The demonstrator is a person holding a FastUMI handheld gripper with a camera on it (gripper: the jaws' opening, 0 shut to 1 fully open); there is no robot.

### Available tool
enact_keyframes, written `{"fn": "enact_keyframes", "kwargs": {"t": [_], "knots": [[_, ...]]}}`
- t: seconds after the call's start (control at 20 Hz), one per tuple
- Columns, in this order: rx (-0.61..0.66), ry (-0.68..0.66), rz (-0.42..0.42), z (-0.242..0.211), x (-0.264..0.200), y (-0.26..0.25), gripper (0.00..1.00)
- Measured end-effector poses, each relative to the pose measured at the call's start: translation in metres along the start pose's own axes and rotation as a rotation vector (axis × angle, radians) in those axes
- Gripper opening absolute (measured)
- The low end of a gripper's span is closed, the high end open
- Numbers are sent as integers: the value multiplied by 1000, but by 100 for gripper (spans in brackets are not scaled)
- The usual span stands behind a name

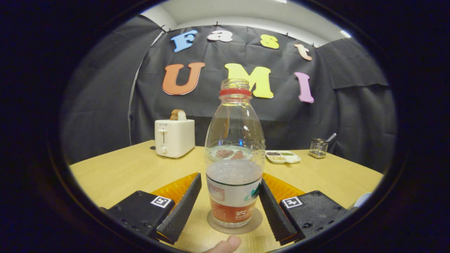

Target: Take the bottle from table, then pour the juice into the cup, finally place the bottle on the coaster

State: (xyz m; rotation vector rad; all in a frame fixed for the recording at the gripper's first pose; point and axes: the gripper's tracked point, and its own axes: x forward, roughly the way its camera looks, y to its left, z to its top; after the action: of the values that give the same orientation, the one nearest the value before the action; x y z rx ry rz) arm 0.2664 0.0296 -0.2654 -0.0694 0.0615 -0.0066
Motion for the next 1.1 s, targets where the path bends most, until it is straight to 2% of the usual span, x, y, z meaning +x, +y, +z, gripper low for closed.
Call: {"fn": "enact_keyframes", "kwargs": {"t": [0.5, 1.1], "knots": [[2, -19, -32, 21, -23, -10, 100], [33, -113, -50, 109, -88, -23, 100]]}}
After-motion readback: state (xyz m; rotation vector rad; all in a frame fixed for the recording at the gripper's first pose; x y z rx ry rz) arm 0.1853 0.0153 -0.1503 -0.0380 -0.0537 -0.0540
